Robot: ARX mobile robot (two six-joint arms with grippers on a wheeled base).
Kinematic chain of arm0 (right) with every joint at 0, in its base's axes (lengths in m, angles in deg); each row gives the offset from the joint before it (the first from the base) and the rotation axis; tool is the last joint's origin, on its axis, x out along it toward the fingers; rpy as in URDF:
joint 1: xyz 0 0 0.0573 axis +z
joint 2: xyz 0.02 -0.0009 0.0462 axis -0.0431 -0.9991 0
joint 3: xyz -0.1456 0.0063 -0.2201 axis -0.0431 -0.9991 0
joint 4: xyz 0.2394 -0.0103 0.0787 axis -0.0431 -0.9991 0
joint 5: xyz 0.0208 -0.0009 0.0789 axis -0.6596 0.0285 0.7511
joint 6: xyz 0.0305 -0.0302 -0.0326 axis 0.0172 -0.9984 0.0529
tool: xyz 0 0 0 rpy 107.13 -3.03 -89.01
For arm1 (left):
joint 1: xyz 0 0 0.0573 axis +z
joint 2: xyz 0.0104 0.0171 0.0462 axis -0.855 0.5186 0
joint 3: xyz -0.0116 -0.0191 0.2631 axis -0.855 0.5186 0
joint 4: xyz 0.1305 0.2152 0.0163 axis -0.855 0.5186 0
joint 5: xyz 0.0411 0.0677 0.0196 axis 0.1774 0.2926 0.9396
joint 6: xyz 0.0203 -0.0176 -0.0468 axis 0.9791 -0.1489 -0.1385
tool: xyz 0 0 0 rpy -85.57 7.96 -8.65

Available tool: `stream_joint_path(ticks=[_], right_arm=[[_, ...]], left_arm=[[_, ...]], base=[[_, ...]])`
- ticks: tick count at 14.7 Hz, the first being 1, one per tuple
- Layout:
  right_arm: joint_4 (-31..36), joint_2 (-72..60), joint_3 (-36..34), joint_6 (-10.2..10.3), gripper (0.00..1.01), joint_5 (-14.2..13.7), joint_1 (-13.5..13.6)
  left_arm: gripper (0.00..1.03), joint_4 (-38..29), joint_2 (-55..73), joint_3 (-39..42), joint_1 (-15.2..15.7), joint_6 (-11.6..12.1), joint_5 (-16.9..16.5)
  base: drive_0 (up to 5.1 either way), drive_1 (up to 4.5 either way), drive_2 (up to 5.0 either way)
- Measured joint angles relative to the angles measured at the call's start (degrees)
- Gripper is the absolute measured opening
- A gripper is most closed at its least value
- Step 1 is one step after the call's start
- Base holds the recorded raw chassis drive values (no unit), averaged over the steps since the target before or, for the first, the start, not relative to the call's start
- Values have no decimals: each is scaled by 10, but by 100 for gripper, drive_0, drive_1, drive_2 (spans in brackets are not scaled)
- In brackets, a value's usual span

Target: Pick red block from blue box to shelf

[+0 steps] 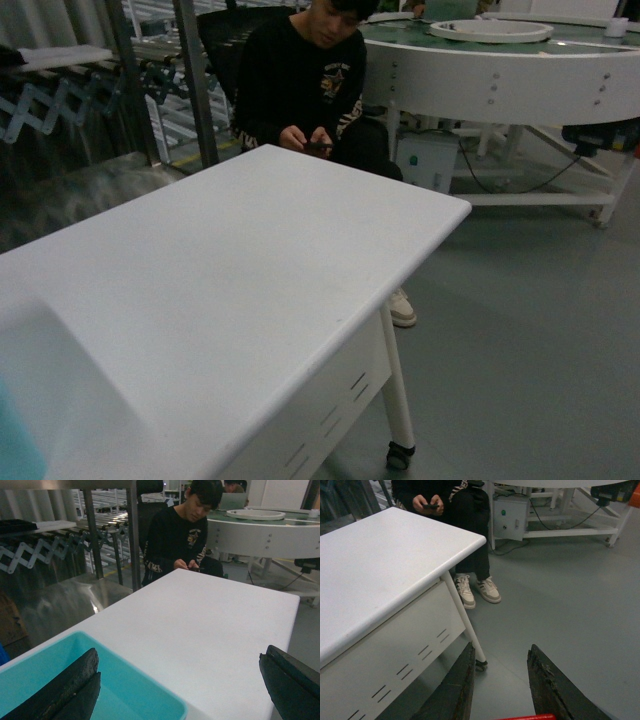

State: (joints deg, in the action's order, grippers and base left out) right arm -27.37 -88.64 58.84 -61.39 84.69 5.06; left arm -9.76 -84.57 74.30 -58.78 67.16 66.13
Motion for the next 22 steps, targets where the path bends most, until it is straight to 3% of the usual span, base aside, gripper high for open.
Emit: stream_joint_path(ticks=[20,22], right_arm=[[0,0,0,0,27,0,0],[2,0,0,0,27,0,0]], left_arm=[[98,0,0,0,0,0,0],[98,1,0,0,0,0,2]], base=[[-160,-160,-160],[161,-159,-532]])
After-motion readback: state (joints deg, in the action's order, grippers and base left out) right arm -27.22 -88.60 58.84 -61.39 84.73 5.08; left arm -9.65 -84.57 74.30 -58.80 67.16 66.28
